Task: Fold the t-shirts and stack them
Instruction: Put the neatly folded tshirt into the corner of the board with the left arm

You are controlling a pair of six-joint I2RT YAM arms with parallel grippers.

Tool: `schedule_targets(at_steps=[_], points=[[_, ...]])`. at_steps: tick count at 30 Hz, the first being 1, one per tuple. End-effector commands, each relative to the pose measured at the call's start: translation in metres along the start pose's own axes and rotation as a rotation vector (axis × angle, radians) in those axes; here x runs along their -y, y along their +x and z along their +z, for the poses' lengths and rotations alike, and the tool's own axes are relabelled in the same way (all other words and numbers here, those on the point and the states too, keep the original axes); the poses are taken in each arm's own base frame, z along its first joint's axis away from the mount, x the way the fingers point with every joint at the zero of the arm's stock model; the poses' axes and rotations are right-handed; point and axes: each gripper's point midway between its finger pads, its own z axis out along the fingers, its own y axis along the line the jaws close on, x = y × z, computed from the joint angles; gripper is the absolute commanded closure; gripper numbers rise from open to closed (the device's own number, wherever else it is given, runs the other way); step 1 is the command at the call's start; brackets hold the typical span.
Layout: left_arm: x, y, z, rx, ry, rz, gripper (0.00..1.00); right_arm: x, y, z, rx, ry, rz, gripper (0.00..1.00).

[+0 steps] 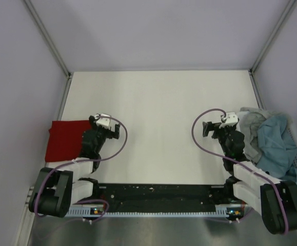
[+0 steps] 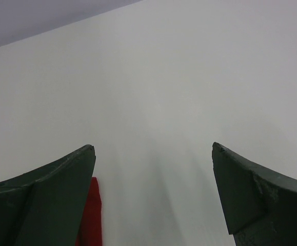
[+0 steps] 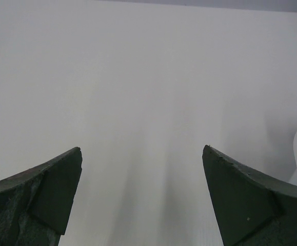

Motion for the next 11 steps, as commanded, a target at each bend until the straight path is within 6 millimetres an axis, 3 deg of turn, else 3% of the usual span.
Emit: schedule_targets(at_steps=[1, 11], points=[[-0.0113, -0.0193, 0.0066, 0.051, -0.047, -0.002, 0.01, -0.0024, -0.0055, 0.0006, 0.034, -0.014, -0.007, 0.01], [-0.0104, -0.0182, 0.0065, 0.043, -0.039, 0.012, 0.02, -0.0032, -0.0062, 0.0009, 0.035, -0.017, -0.007, 0.01]])
